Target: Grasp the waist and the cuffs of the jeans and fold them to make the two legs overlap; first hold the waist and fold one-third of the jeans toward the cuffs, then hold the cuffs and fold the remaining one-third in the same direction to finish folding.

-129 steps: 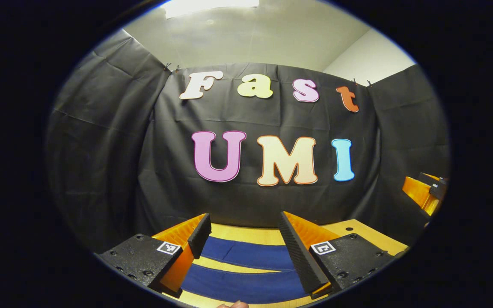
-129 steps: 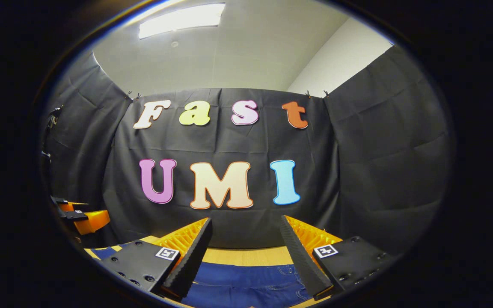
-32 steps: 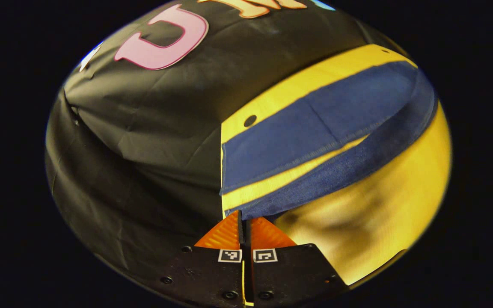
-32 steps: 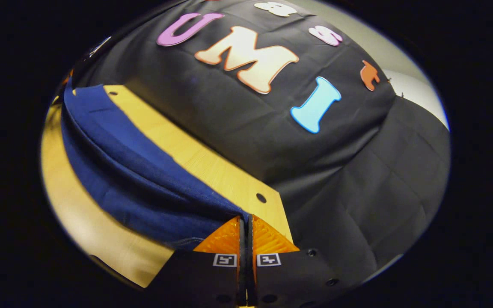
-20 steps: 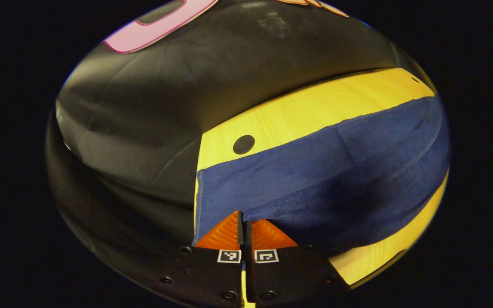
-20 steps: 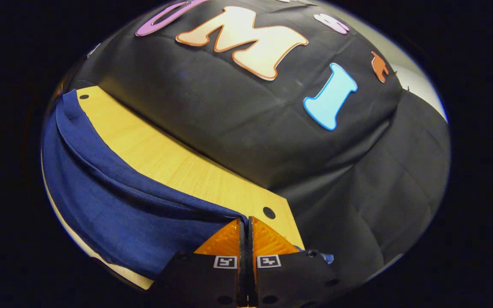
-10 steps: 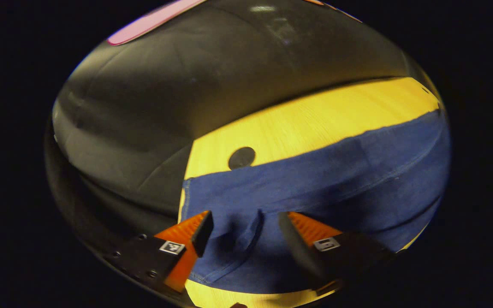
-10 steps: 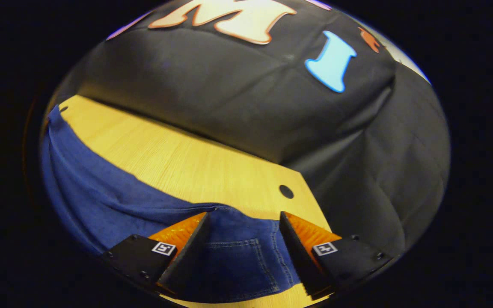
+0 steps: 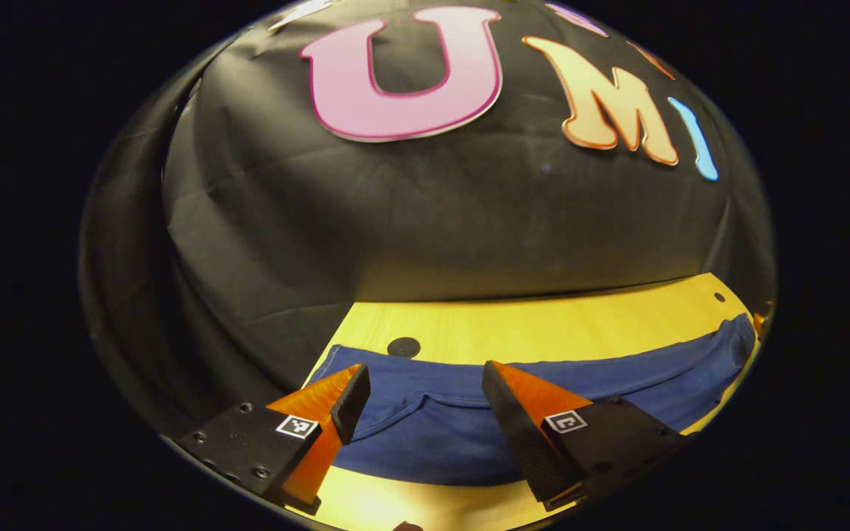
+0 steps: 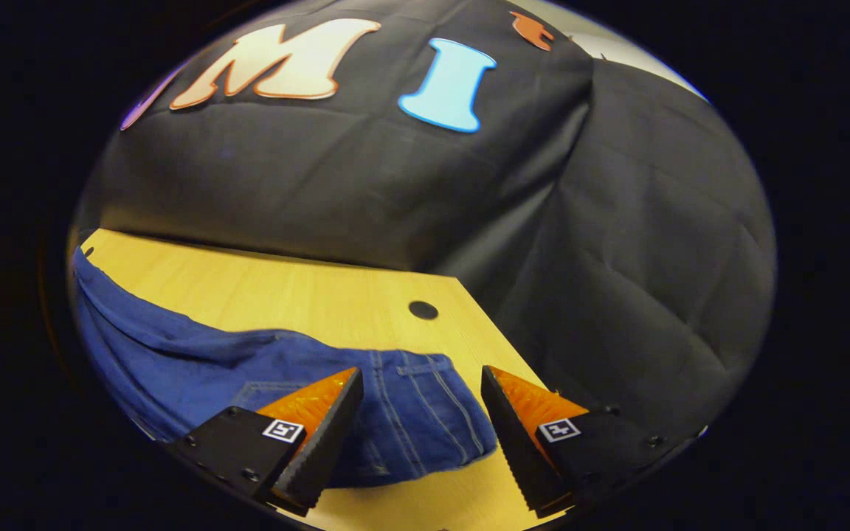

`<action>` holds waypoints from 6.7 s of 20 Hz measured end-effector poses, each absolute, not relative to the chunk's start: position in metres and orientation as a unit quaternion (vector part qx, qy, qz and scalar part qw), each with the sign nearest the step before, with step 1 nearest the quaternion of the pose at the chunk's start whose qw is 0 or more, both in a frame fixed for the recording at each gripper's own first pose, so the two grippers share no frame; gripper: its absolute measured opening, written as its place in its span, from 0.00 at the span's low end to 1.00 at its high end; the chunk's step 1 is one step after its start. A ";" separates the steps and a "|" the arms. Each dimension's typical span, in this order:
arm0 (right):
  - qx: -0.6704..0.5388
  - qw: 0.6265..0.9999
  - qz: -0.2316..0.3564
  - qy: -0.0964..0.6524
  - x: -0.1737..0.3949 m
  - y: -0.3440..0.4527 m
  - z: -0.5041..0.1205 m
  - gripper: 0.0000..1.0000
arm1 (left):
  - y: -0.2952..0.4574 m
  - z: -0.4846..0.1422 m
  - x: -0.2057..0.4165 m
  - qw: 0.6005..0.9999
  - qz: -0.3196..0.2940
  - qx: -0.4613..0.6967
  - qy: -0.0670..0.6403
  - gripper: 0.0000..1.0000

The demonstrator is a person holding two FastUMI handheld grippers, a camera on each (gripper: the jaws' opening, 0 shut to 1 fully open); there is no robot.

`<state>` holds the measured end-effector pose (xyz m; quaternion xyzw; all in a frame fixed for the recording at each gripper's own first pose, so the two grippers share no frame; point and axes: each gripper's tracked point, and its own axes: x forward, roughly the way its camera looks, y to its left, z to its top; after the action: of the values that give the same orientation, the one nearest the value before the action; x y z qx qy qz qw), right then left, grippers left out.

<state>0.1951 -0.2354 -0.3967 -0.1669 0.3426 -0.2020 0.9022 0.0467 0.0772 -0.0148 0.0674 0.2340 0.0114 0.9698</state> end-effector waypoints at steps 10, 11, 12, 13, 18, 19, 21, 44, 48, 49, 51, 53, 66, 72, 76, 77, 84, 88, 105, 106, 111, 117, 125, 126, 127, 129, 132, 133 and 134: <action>-0.044 0.886 -0.196 0.418 0.156 -0.299 -0.461 0.99 | -0.002 0.044 -0.005 0.974 -0.005 0.090 0.208 0.95; -0.025 0.888 -0.183 0.422 0.158 -0.293 -0.467 0.96 | -0.007 0.047 -0.008 0.974 -0.004 0.093 0.208 0.95; -0.004 0.890 -0.170 0.423 0.159 -0.283 -0.475 0.78 | -0.009 0.049 -0.010 0.973 -0.002 0.095 0.209 0.95; 0.006 0.895 -0.157 0.418 0.163 -0.275 -0.477 0.60 | -0.012 0.051 -0.014 0.973 0.001 0.097 0.211 0.95; -0.030 0.905 -0.140 0.400 0.170 -0.276 -0.465 0.04 | -0.021 0.054 -0.023 0.976 -0.003 0.078 0.204 1.00; -0.016 0.910 -0.148 0.387 0.174 -0.275 -0.455 0.04 | -0.017 0.054 -0.023 0.977 -0.001 0.074 0.202 0.95; 0.007 0.924 -0.162 0.346 0.188 -0.271 -0.424 0.02 | -0.009 0.052 -0.021 0.978 0.001 0.062 0.198 0.95; 0.001 0.978 0.064 0.199 0.285 0.120 -0.292 0.02 | 0.165 0.034 -0.041 0.972 0.019 0.047 0.229 0.95; -0.021 0.976 0.120 0.181 0.299 0.204 -0.302 0.02 | 0.204 0.025 -0.050 0.969 0.029 0.041 0.241 0.95; -0.018 0.971 0.130 0.200 0.292 0.221 -0.318 0.02 | 0.212 0.023 -0.052 0.969 0.031 0.038 0.243 0.95; -0.023 0.961 0.145 0.235 0.274 0.250 -0.350 0.02 | 0.228 0.017 -0.054 0.968 0.029 0.035 0.246 0.95; -0.038 0.954 0.155 0.255 0.259 0.270 -0.378 0.02 | 0.241 0.006 -0.051 0.966 0.022 0.039 0.255 0.95; -0.080 0.937 0.116 0.318 0.185 0.272 -0.412 0.98 | 0.284 -0.135 0.034 0.930 -0.060 -0.011 0.364 0.96; -0.065 0.943 0.065 0.320 0.180 0.233 -0.392 1.00 | 0.278 -0.177 0.041 0.911 -0.070 0.016 0.407 0.92; -0.059 0.945 0.045 0.318 0.176 0.217 -0.390 1.00 | 0.276 -0.180 0.036 0.903 -0.060 0.031 0.424 0.86; -0.058 0.945 0.044 0.320 0.175 0.215 -0.391 0.98 | 0.266 -0.179 0.035 0.901 -0.070 0.029 0.427 0.86; -0.055 0.947 0.061 0.309 0.171 0.209 -0.382 0.99 | 0.260 -0.179 0.039 0.896 -0.056 0.107 0.428 0.01; -0.048 0.951 0.075 0.295 0.173 0.197 -0.369 0.99 | 0.256 -0.156 0.046 0.915 -0.040 0.052 0.398 0.00; -0.029 0.956 0.072 0.283 0.158 0.071 -0.314 0.99 | 0.068 0.001 0.062 0.942 -0.151 -0.012 0.299 0.00; -0.031 0.956 0.071 0.282 0.158 0.061 -0.312 0.99 | 0.046 0.008 0.062 0.942 -0.162 -0.017 0.294 0.00; -0.025 0.959 0.066 0.275 0.156 0.013 -0.300 0.99 | -0.059 0.021 0.050 0.931 -0.227 -0.019 0.285 0.00; -0.036 0.960 0.054 0.274 0.145 -0.049 -0.297 0.99 | -0.157 -0.003 0.034 0.916 -0.262 -0.015 0.303 0.00; -0.036 0.958 0.056 0.279 0.139 -0.089 -0.301 0.99 | -0.225 -0.081 0.010 0.914 -0.228 0.021 0.334 0.00; -0.035 0.958 0.059 0.278 0.138 -0.088 -0.301 0.99 | -0.232 -0.086 0.002 0.913 -0.239 0.020 0.330 0.02; -0.033 0.959 0.060 0.274 0.138 -0.086 -0.299 1.00 | -0.240 -0.085 -0.008 0.911 -0.257 0.016 0.322 0.11; -0.023 0.962 0.065 0.264 0.138 -0.076 -0.293 0.99 | -0.248 -0.076 -0.020 0.919 -0.271 0.013 0.287 0.70; -0.006 0.970 0.063 0.234 0.135 -0.056 -0.274 0.99 | -0.228 -0.037 -0.036 0.943 -0.244 0.019 0.223 0.93; 0.000 0.974 0.061 0.218 0.133 -0.046 -0.261 1.00 | -0.217 -0.019 -0.046 0.951 -0.233 0.015 0.203 0.93; 0.007 0.979 0.057 0.198 0.130 -0.037 -0.248 1.00 | -0.205 -0.001 -0.057 0.958 -0.221 0.014 0.181 0.93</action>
<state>0.1300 -0.0374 -0.2482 0.0071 0.1977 0.0567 0.9786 -0.0570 -0.2046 -0.0014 0.0137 0.1815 -0.2211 0.9581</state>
